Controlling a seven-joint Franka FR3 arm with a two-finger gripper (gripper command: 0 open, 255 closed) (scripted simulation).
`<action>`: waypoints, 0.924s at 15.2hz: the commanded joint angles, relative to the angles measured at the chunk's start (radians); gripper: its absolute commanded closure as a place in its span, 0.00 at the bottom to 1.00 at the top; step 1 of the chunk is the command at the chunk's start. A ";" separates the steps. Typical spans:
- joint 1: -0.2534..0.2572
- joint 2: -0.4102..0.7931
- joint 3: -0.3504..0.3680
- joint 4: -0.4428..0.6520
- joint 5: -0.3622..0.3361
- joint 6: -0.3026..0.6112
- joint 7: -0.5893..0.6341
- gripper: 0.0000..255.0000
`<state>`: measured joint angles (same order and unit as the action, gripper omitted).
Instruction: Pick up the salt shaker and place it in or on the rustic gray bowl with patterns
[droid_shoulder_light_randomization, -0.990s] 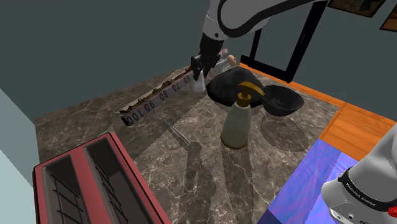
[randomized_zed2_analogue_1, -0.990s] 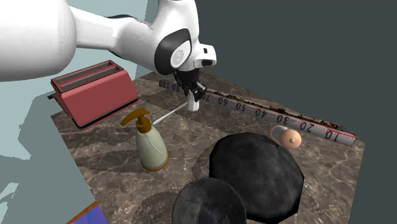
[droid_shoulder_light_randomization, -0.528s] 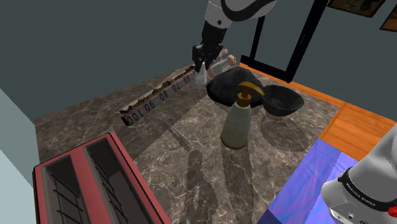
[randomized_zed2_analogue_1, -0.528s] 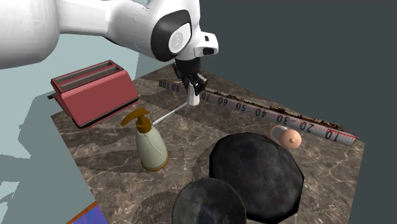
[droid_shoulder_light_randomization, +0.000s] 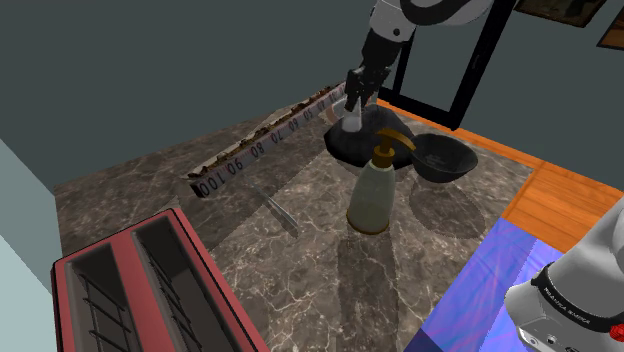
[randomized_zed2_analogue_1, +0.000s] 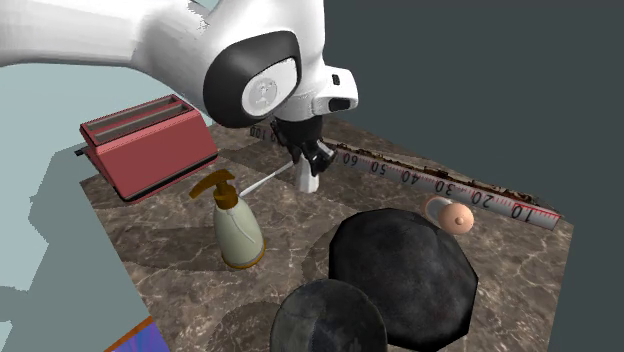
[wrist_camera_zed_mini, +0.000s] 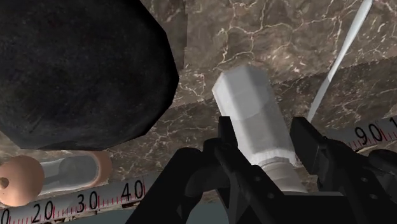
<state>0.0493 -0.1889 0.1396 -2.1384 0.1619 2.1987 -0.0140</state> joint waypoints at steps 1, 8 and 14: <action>-0.013 -0.062 -0.028 -0.062 0.015 -0.006 -0.050 1.00; -0.058 -0.247 -0.132 -0.220 0.023 -0.054 -0.196 1.00; -0.111 -0.381 -0.232 -0.312 -0.010 -0.116 -0.317 1.00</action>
<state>-0.0502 -0.5423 -0.0732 -2.4386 0.1601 2.1015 -0.3079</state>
